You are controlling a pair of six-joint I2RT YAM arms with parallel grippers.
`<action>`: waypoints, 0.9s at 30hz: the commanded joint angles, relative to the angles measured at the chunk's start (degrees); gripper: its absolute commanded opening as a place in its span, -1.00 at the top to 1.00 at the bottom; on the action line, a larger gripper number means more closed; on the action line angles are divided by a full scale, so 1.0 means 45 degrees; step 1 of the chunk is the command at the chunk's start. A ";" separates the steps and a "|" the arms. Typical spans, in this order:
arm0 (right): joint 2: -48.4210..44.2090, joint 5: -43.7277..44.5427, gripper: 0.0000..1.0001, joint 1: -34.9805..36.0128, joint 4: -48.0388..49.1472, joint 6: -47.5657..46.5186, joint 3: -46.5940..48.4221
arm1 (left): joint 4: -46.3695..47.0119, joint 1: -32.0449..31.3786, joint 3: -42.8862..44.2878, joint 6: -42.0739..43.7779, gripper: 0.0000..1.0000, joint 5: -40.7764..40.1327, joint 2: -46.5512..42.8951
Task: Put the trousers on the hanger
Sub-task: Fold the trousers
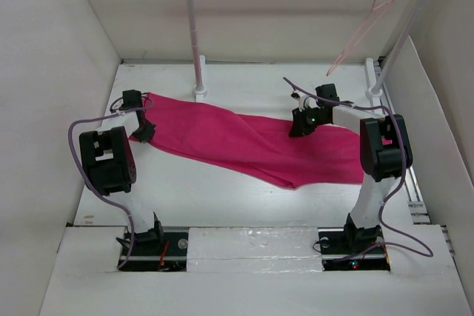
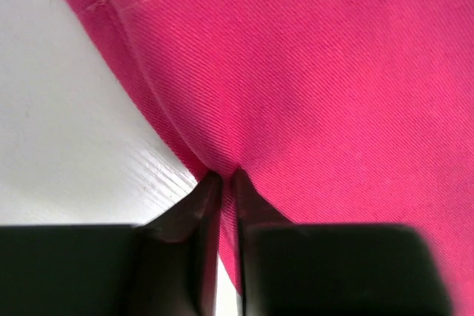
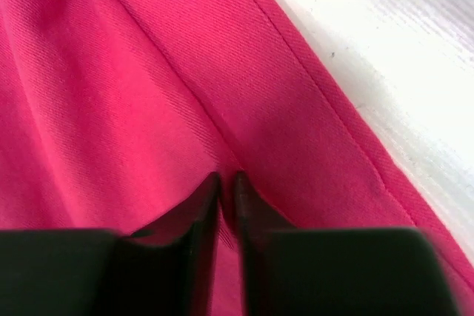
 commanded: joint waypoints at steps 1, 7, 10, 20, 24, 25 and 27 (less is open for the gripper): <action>-0.0020 -0.0513 0.69 -0.0110 0.0155 -0.0097 0.0187 | 0.0157 0.0456 -0.0161 -0.0037 1.00 -0.0139 0.0396; -0.0643 -0.0398 1.00 -0.0362 0.0857 0.0449 -0.0008 | 0.0293 0.1355 -0.0649 0.0042 1.00 0.0173 0.0221; -0.1170 0.0108 1.00 -0.0480 0.1208 0.0703 -0.0047 | 0.0371 0.1666 -0.0845 0.0022 1.00 0.0349 0.0084; -0.0724 0.0931 1.00 -0.0735 0.1385 0.0997 0.0694 | 0.0352 0.1825 -0.1295 -0.0056 1.00 0.0096 -0.0580; -0.0001 0.0990 0.80 -0.0735 0.1618 0.1172 0.1027 | 0.0137 0.1825 -0.1237 -0.0115 1.00 -0.0333 -0.0678; 0.0078 0.0796 0.69 -0.0735 0.1774 0.1308 0.1046 | -0.0037 0.1825 -0.1198 -0.0211 1.00 -0.0489 -0.0736; -0.0038 0.0580 0.30 -0.0735 0.1873 0.1465 0.1085 | -0.0233 0.1825 -0.1120 -0.0271 1.00 -0.0802 -0.1009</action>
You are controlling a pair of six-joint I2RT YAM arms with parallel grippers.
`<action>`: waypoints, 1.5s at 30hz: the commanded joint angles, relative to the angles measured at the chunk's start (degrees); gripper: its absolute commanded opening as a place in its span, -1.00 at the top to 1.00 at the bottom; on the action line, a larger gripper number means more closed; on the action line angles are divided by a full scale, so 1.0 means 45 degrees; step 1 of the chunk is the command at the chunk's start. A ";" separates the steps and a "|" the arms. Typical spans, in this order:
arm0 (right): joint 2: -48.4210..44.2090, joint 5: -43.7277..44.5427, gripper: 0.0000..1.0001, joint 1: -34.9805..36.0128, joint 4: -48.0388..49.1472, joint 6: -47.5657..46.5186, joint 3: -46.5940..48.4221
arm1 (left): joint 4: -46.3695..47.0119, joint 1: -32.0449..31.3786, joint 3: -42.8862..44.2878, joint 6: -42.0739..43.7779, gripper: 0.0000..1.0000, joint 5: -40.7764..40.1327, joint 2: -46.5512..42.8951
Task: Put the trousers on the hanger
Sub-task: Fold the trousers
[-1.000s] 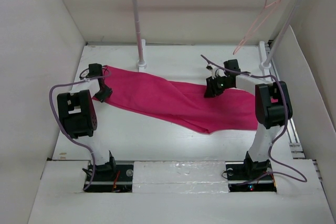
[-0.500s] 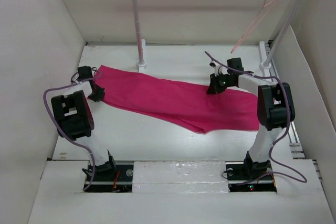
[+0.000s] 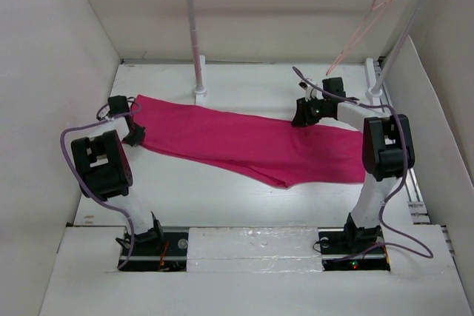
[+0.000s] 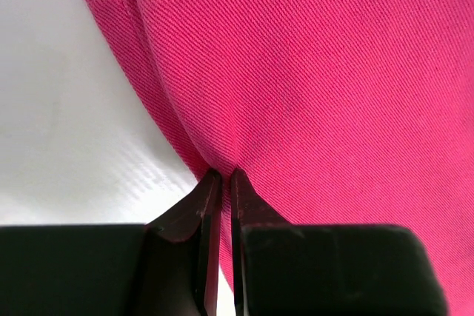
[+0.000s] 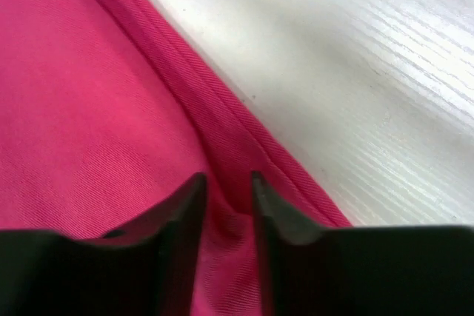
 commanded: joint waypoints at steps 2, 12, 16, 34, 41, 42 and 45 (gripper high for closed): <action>-0.0224 -0.0096 0.13 -0.0171 0.0669 0.0174 0.0624 | -0.1331 0.0319 -0.0220 -0.0023 1.00 -0.1726 -0.0985; -0.4850 0.2576 0.35 -0.1712 0.0356 0.2262 -0.2220 | -0.1645 -0.1259 -0.0259 0.0014 0.42 -0.1432 -0.4483; -0.6878 0.4451 1.00 -0.3640 0.0102 0.3374 -0.4058 | -0.0810 -0.4242 -0.0842 0.0210 0.49 -0.1125 -0.5342; -0.4894 0.2734 -0.15 -0.8472 0.1274 0.2830 -0.3634 | 0.1968 -0.4759 -0.0922 -0.0102 0.53 0.1262 -0.2102; -0.4270 0.2989 -0.14 -0.8589 0.1818 0.2849 -0.3497 | 0.2242 -0.4759 -0.1314 -0.0141 0.56 0.0622 -0.2121; -0.4132 0.3086 -0.13 -0.8589 0.1820 0.2830 -0.3322 | 0.2145 -0.4759 -0.1275 -0.0141 0.57 0.0541 -0.2102; -0.3741 0.2951 -0.12 -0.8589 0.2172 0.2830 -0.3146 | 0.2144 -0.4759 -0.1314 -0.0199 0.60 0.0423 -0.2160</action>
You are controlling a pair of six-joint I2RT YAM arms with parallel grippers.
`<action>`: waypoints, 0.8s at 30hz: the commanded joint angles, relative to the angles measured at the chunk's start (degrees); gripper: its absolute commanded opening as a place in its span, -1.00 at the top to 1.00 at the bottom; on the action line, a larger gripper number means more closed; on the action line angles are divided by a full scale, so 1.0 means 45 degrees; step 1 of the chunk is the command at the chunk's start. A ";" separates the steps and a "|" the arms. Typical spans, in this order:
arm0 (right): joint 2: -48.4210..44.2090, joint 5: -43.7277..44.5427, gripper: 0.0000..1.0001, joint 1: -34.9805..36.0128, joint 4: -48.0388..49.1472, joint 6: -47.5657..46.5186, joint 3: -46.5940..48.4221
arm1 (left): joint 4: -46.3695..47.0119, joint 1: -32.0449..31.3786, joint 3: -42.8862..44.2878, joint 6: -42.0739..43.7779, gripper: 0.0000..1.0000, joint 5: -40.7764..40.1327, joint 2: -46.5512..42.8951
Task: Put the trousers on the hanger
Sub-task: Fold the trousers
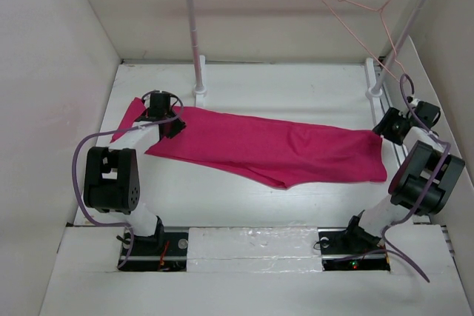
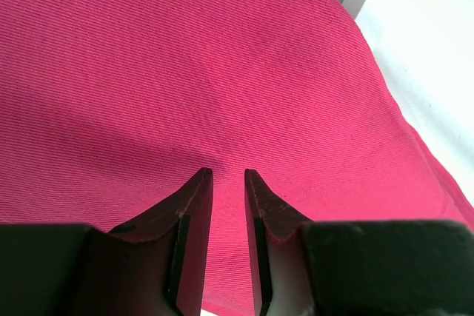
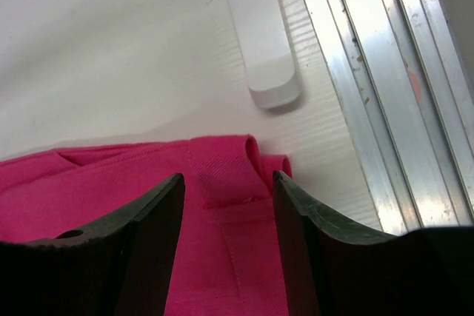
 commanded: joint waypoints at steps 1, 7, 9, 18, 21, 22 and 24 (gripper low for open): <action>0.0334 -0.0202 -0.12 -0.0109 0.1093 -0.0138 0.0827 | 0.0260 0.0054 -0.0051 -0.0112 0.60 -0.0316 -0.0140; 0.1096 -0.0221 -0.07 -0.0109 0.1171 -0.0587 0.1317 | 0.0162 0.0054 -0.0012 -0.0112 0.61 -0.0413 -0.0121; 0.1349 -0.0473 -0.02 -0.0109 0.1444 -0.0509 0.1395 | 0.0162 0.0054 -0.0031 -0.0112 0.62 -0.0472 -0.0062; 0.1839 -0.0690 0.07 0.0126 0.1523 -0.0314 0.1553 | -0.0072 0.0170 0.0631 -0.0131 0.67 -0.1136 0.0427; 0.1819 -0.0690 0.10 0.0126 0.1679 -0.0313 0.1435 | -0.0208 0.0171 0.0808 -0.0151 0.68 -0.1330 0.0563; 0.1858 -0.0767 0.14 0.0126 0.1757 -0.0313 0.1396 | -0.0248 0.0171 0.0924 -0.0132 0.68 -0.1447 0.0737; 0.1994 -0.0749 0.27 0.0126 0.1699 0.0073 0.1434 | -0.0364 0.0171 0.1100 -0.0209 0.69 -0.1662 0.0914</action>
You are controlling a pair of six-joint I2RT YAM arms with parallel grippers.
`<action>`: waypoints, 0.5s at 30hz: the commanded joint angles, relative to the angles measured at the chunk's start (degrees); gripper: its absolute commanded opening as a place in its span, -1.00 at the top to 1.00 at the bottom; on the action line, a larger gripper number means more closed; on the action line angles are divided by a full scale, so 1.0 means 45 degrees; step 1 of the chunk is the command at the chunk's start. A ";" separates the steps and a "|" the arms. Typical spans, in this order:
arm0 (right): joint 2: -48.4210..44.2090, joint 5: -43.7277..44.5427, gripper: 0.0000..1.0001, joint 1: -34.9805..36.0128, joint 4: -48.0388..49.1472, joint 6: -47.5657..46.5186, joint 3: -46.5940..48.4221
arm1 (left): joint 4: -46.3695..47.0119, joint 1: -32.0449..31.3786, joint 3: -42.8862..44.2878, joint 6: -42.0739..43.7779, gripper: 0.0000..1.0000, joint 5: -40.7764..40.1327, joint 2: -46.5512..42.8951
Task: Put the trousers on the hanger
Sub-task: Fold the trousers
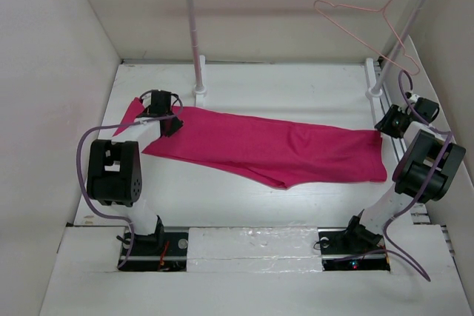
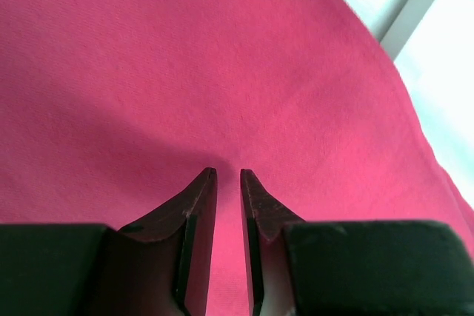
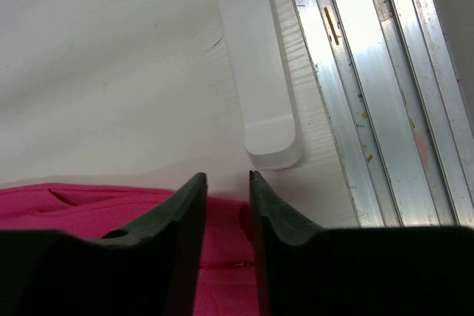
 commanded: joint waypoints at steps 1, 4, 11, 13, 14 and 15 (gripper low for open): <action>0.0135 -0.0248 0.37 0.0101 0.0664 0.0393 0.0264 | -0.0282 0.0084 0.0678 -0.0137 0.69 -0.0662 0.0297; 0.0155 -0.0210 0.55 0.0101 0.0645 0.0471 0.0283 | -0.0419 0.0084 0.0776 -0.0254 0.70 -0.0819 0.0552; 0.0194 -0.0015 0.05 0.0101 0.0333 0.0335 0.0303 | -0.0459 0.0084 0.0718 -0.0332 0.71 -0.1034 0.0787; 0.0233 -0.0072 0.03 0.0101 0.0333 0.0296 0.0264 | -0.0459 0.0084 0.0660 -0.0351 0.71 -0.1035 0.0826; 0.0213 -0.0053 0.03 0.0101 0.0255 0.0315 0.0264 | -0.0440 0.0084 0.0640 -0.0371 0.71 -0.0996 0.0807; 0.0194 -0.0034 0.04 0.0101 0.0235 0.0354 0.0167 | -0.0420 0.0084 0.0582 -0.0371 0.72 -0.0976 0.0807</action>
